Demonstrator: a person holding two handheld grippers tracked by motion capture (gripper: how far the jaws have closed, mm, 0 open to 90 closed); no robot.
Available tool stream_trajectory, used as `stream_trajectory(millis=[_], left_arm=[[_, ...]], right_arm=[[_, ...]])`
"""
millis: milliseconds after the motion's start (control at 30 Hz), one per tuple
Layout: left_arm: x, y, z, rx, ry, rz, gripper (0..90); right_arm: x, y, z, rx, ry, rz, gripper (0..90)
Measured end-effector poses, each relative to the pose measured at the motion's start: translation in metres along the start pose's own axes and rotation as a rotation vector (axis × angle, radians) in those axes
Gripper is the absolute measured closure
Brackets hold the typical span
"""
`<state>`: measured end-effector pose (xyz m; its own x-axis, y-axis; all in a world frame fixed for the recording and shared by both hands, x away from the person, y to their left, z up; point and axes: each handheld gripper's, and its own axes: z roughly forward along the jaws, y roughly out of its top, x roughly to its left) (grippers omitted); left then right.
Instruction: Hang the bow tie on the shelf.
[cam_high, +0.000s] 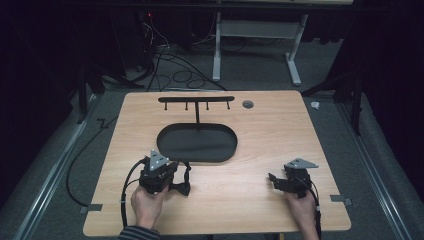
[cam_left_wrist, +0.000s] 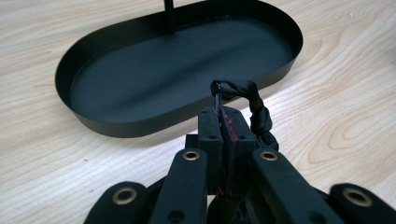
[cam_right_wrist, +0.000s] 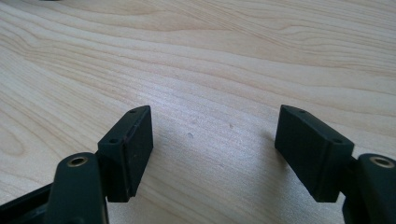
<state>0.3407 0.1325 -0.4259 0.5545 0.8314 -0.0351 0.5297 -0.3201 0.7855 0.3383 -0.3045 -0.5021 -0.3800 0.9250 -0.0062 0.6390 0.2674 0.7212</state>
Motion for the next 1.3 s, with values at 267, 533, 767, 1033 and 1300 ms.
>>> stream_trajectory(millis=[267,533,767,1033,1300], left_arm=[[0.004,0.008,-0.003,-0.017,0.006,0.003,87.4],[0.012,0.017,-0.007,-0.034,0.011,-0.009,87.4],[0.016,0.025,-0.009,-0.043,0.023,-0.005,87.4],[0.023,0.034,-0.01,-0.061,0.013,-0.023,87.4],[0.029,0.042,-0.009,-0.064,0.004,-0.039,87.4]], right_arm=[[0.0,0.0,0.0,0.0,-0.001,-0.005,29.2],[0.0,0.0,0.0,0.001,-0.002,-0.005,29.2],[0.0,0.0,0.0,0.0,-0.002,-0.004,29.2],[0.0,0.0,0.0,0.002,-0.002,-0.003,29.2],[0.0,0.0,0.0,0.0,0.0,-0.001,29.1]])
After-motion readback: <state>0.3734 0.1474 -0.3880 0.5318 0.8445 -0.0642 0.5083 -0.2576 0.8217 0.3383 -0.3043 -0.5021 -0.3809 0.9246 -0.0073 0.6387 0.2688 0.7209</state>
